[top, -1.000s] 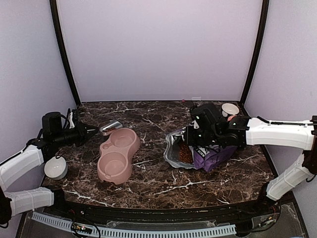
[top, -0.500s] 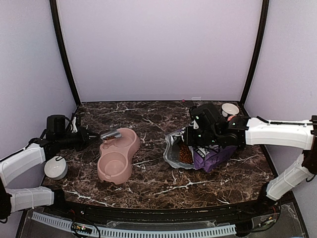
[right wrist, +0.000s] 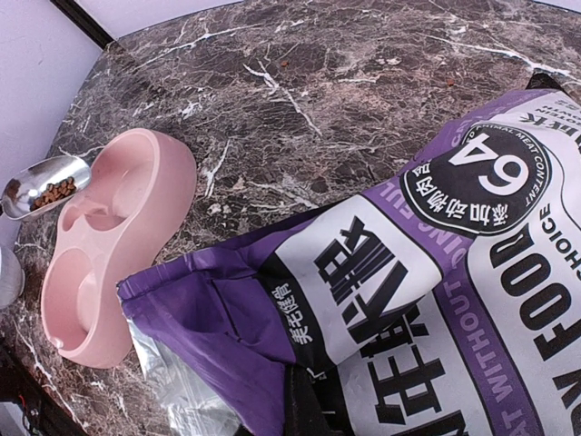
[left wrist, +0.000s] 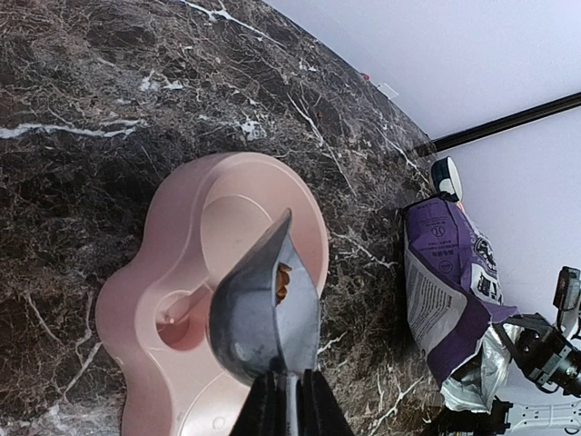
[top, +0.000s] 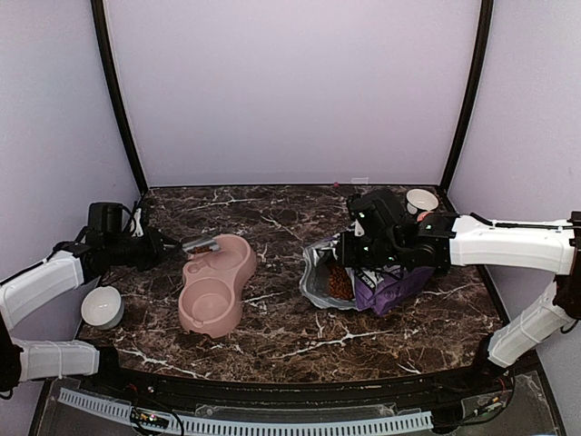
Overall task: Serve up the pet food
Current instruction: Place the pet food in the pet food bowl.
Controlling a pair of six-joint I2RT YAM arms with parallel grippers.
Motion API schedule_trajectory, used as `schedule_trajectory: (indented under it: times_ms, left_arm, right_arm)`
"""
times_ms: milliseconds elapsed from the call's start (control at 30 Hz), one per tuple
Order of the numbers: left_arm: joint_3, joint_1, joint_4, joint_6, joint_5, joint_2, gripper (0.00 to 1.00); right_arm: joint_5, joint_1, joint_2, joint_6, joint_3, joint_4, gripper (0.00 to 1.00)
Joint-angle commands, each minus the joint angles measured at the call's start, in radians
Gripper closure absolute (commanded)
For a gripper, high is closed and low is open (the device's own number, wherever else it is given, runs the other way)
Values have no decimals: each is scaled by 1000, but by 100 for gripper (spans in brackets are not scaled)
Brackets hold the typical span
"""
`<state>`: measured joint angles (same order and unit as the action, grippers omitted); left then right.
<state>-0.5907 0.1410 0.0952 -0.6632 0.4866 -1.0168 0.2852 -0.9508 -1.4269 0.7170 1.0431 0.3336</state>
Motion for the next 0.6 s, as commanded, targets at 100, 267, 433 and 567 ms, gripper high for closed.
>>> schedule_trajectory:
  times_ms: [100, 267, 433, 567]
  left_arm:
    - [-61, -1, 65, 48, -21, -15, 100]
    - [-97, 26, 99, 68, -48, -45, 100]
    - [-126, 63, 117, 77, -94, -68, 100]
    - [-133, 81, 121, 81, -120, -80, 100]
  right_arm:
    - [63, 30, 3, 12, -9, -45, 100]
    - [62, 29, 9, 17, -17, -46, 100]
    - [63, 29, 17, 19, -22, -45, 100]
    - [68, 29, 30, 24, -32, -40, 100]
